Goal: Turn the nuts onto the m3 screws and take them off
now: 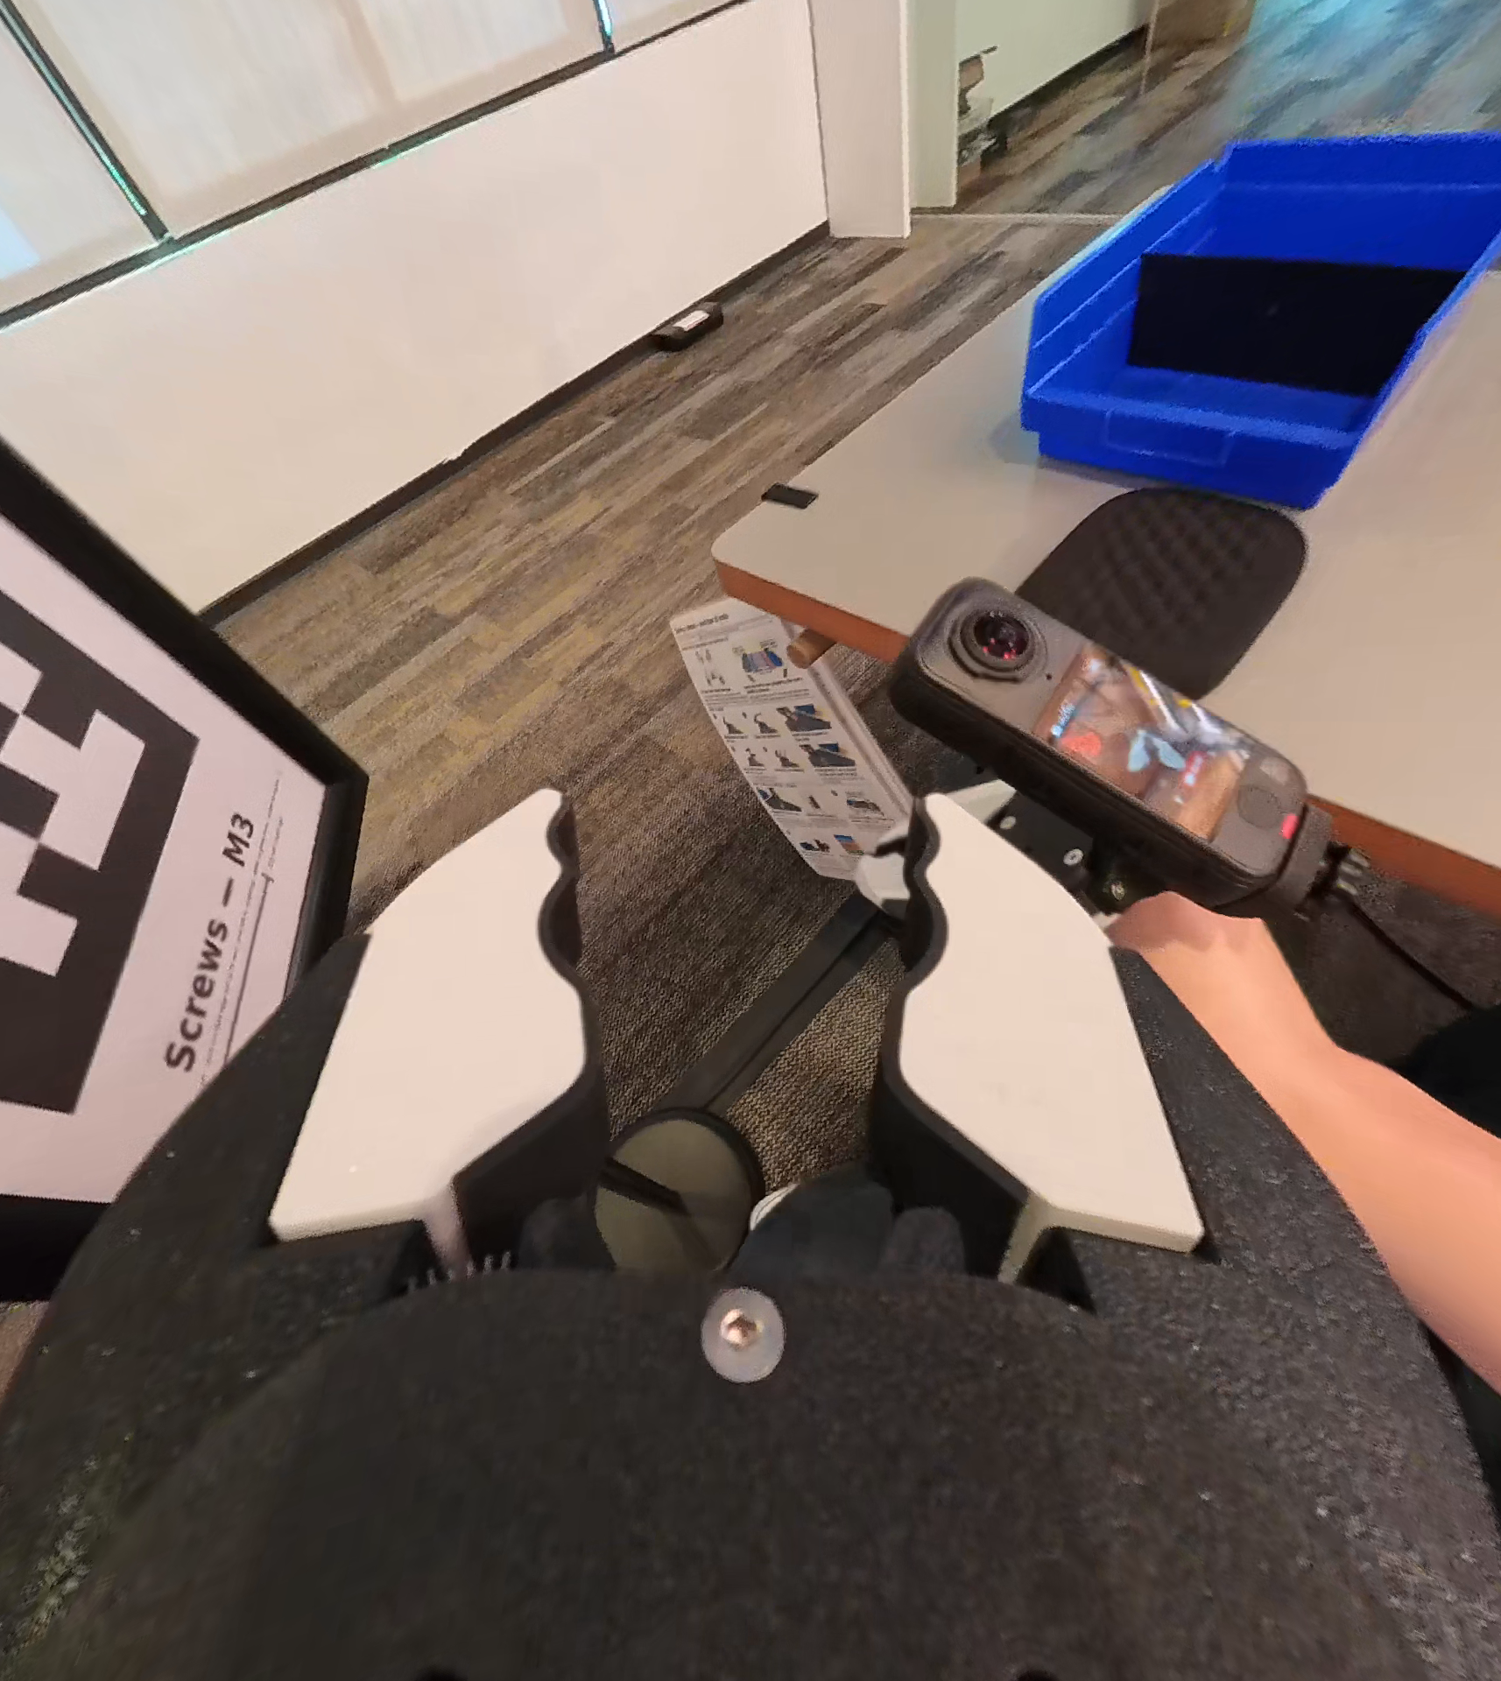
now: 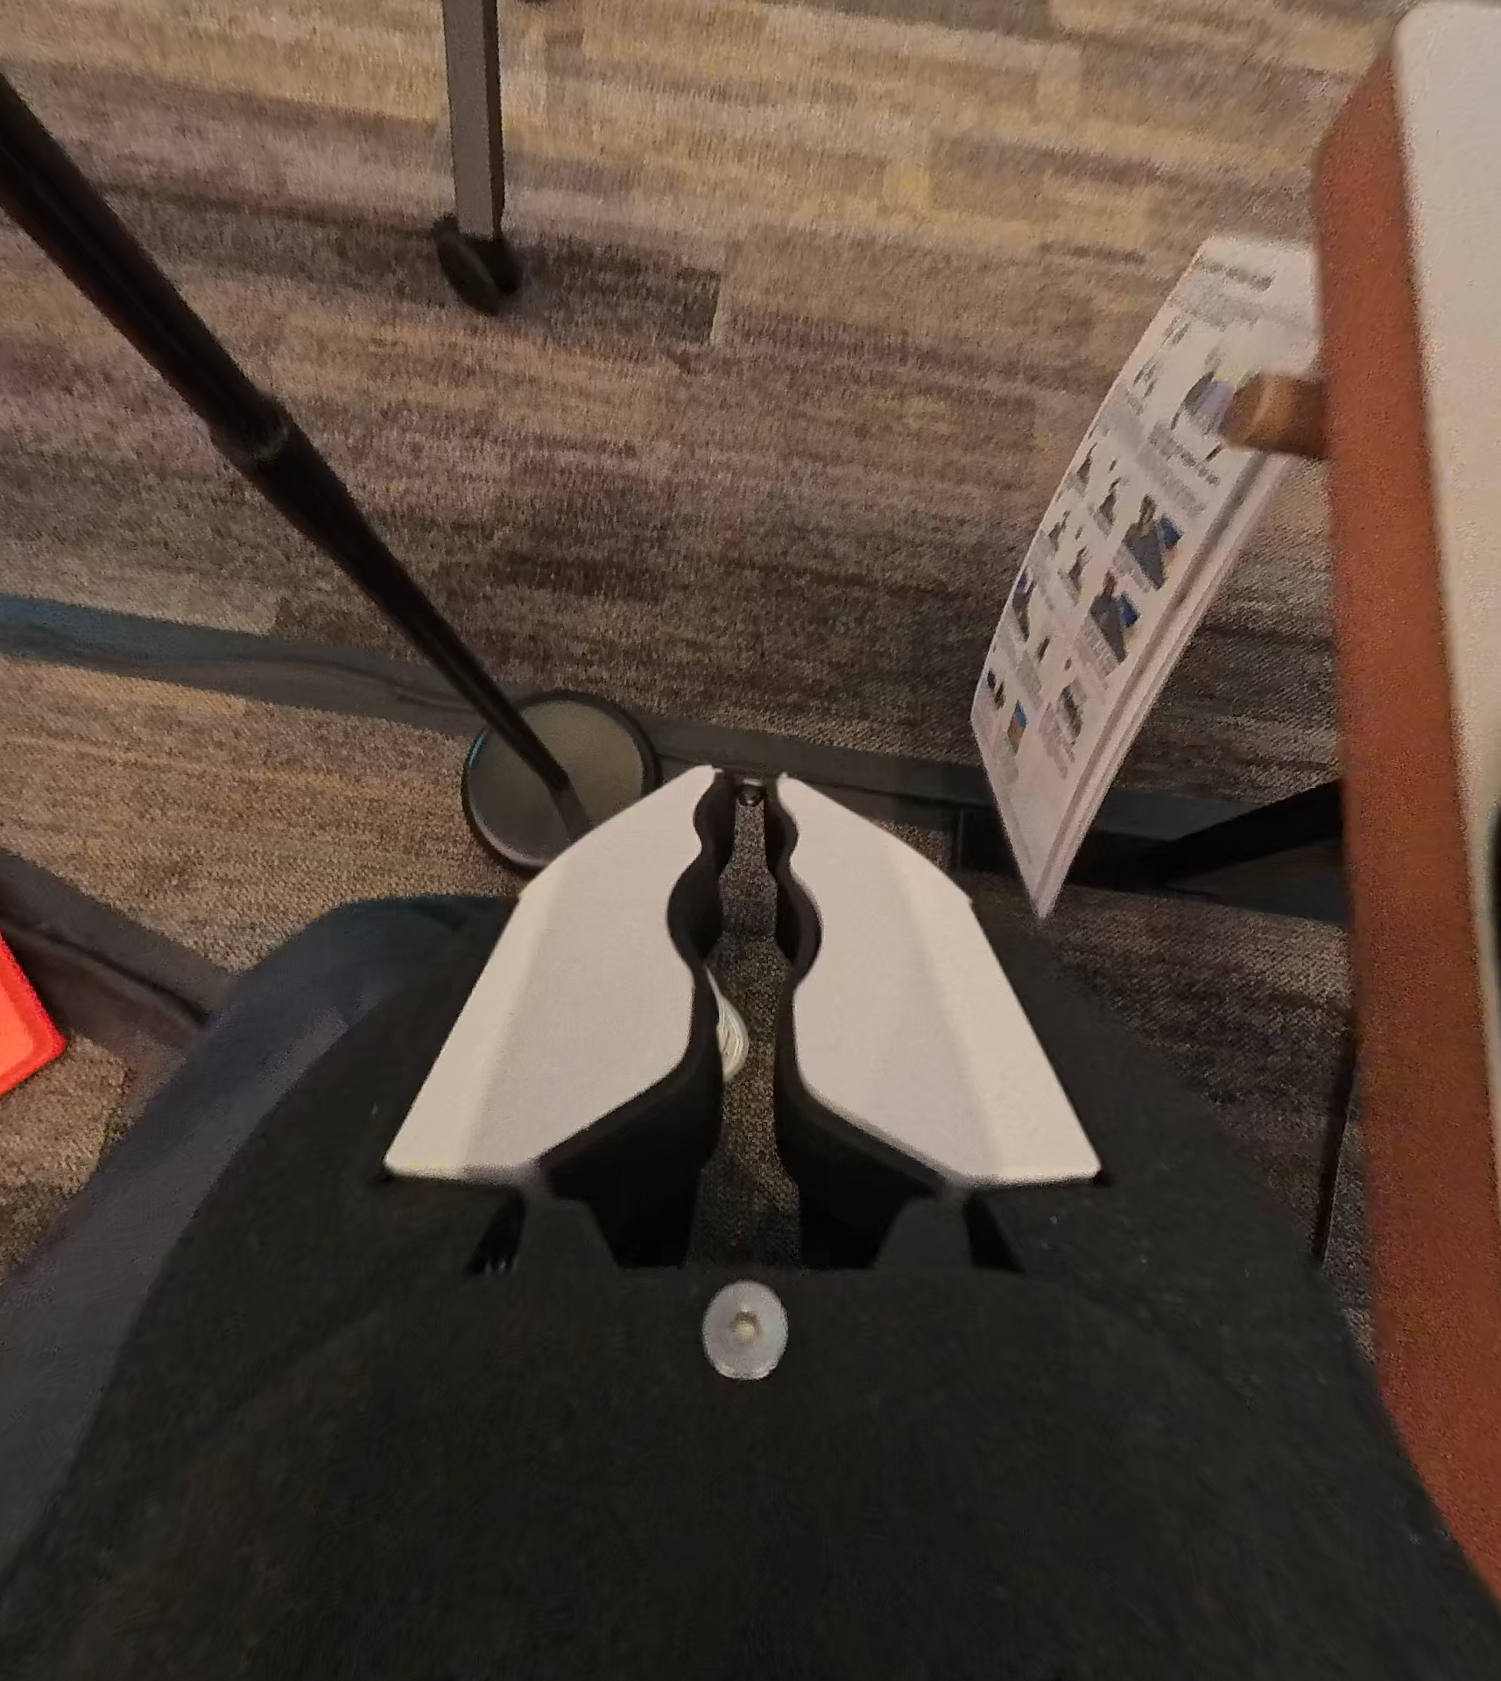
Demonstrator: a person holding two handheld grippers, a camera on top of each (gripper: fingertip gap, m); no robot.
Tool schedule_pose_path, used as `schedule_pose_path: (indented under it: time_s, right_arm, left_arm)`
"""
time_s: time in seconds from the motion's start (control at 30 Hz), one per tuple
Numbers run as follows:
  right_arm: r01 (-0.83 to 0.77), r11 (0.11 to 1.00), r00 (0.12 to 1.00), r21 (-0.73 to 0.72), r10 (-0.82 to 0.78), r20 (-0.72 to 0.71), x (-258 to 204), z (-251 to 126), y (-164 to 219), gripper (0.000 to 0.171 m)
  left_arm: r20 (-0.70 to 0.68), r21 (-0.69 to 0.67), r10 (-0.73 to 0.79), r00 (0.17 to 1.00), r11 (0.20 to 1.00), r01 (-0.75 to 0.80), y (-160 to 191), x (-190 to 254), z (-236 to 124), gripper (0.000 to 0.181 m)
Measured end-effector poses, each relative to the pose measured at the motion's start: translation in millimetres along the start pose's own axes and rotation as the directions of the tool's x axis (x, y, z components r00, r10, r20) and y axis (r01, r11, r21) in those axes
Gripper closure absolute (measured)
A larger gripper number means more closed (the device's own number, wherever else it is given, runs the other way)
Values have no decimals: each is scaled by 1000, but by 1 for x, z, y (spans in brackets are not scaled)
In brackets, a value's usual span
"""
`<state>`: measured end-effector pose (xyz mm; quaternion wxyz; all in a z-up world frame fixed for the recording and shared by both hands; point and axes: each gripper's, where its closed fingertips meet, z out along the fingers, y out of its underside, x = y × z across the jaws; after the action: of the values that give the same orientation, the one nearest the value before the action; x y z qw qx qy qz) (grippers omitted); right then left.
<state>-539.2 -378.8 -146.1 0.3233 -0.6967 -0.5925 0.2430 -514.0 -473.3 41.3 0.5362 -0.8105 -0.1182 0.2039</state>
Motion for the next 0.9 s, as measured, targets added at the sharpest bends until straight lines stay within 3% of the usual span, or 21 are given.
schedule_pose_path:
  time_s: [0.33,0.9]
  right_arm:
    - [25,989,994,148,-9,-107,27,-58,-56,165]
    - [66,964,967,256,2,-256,80,-103,-81,164]
  left_arm:
    - [-26,62,58,998,997,-56,-35,28,-25,114]
    - [-61,62,63,996,996,-59,-38,36,-22,115]
